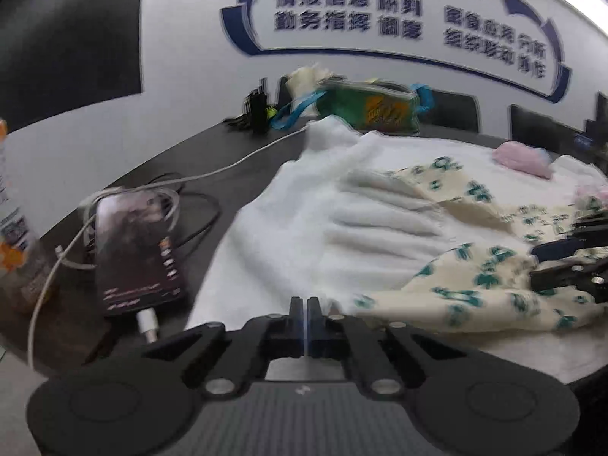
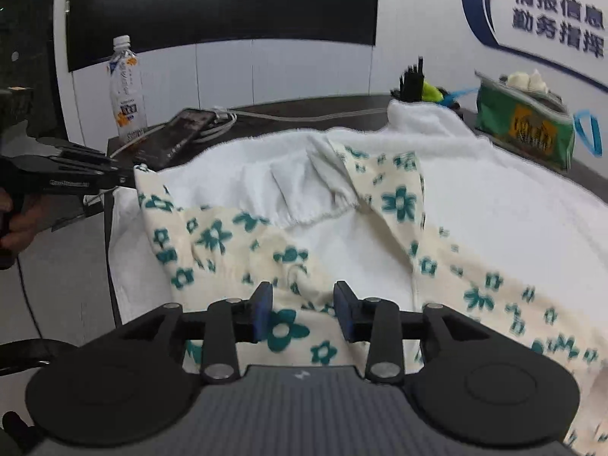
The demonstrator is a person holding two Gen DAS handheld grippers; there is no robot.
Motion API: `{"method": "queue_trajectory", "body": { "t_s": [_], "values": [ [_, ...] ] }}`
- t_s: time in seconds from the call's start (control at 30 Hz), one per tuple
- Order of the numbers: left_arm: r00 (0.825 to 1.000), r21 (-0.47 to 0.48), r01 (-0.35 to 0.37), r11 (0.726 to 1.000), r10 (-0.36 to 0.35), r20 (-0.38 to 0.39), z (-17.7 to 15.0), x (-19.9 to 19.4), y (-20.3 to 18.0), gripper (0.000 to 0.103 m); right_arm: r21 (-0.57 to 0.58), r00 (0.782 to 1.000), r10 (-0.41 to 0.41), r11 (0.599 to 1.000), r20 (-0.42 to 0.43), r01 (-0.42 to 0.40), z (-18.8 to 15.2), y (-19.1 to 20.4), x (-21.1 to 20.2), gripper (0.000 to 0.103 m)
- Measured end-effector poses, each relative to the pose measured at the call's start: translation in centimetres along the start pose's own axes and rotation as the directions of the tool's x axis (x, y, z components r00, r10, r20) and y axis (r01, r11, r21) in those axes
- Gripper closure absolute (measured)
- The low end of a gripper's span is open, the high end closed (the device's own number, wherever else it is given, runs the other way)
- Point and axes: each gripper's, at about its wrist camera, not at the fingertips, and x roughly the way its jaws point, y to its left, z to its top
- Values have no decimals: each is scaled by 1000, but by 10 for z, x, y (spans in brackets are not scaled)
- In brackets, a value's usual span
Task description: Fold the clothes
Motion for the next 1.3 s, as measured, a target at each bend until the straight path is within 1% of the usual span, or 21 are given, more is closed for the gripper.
{"method": "queue_trajectory", "body": {
  "t_s": [0.03,0.17,0.23,0.3,0.33,0.37,0.4,0.47,0.6,0.7,0.8,0.87,0.93,0.97,1.0,1.03,1.07,1.1,1.2,1.27,1.3],
  "values": [
    [1000,-5,-19,1000,19,-3,0,1,1,101,-6,1000,-2,1000,1,2,-1,1,0,67],
    [997,-50,8,999,-5,71,18,-16,7,98,-9,1000,-8,1000,28,8,3,0,-8,65],
    [995,-39,39,999,-35,95,37,-21,5,89,10,998,-14,1000,64,14,9,-5,-19,65],
    [991,-27,69,997,-65,118,56,-25,3,78,39,993,-39,999,111,35,20,-16,-35,61],
    [989,-23,83,996,-79,127,66,-26,2,75,59,990,-60,997,129,53,26,-24,-43,60],
    [988,-34,94,995,-89,123,82,-22,1,65,80,986,-84,994,142,73,33,-32,-51,59],
    [988,-63,109,992,-102,113,98,-14,0,48,94,983,-112,991,147,98,39,-41,-58,59],
    [986,-102,150,983,-142,85,129,7,-8,32,121,973,-170,981,155,152,51,-60,-72,59],
    [978,-43,210,977,-210,-6,172,77,-48,31,156,965,-230,965,124,210,67,-97,-80,58],
    [970,-14,221,975,-221,-100,183,139,-79,31,166,958,-275,951,77,260,65,-115,-71,57],
    [960,1,222,975,-219,-176,173,190,-94,31,174,955,-297,941,18,289,49,-132,-64,57],
    [956,-14,212,977,-210,-206,155,210,-90,31,188,946,-324,927,-27,323,35,-144,-61,57],
    [958,-20,200,980,-200,-204,140,218,-85,34,214,932,-355,907,-72,362,19,-160,-58,56],
    [962,-19,194,981,-194,-193,133,218,-82,41,240,923,-373,891,-100,386,11,-169,-56,56],
    [965,-20,186,982,-187,-183,127,218,-78,63,267,913,-387,874,-126,407,4,-178,-54,56],
    [969,-25,171,985,-173,-179,125,216,-74,75,290,906,-396,859,-146,422,-4,-187,-53,56],
    [971,-31,158,987,-161,-174,123,213,-70,93,311,903,-398,848,-161,429,-10,-192,-52,56],
    [973,-43,156,987,-161,-168,122,208,-66,101,331,901,-397,838,-175,434,-16,-197,-51,56],
    [980,-68,142,987,-150,-129,119,190,-56,102,353,901,-390,829,-191,434,-30,-202,-47,56],
    [989,-65,103,993,-108,-96,119,175,-52,103,356,901,-389,828,-190,433,-34,-202,-43,56],
    [993,-55,64,996,-69,-91,117,172,-51,103,356,901,-392,828,-187,434,-36,-202,-42,56]
  ]
}}
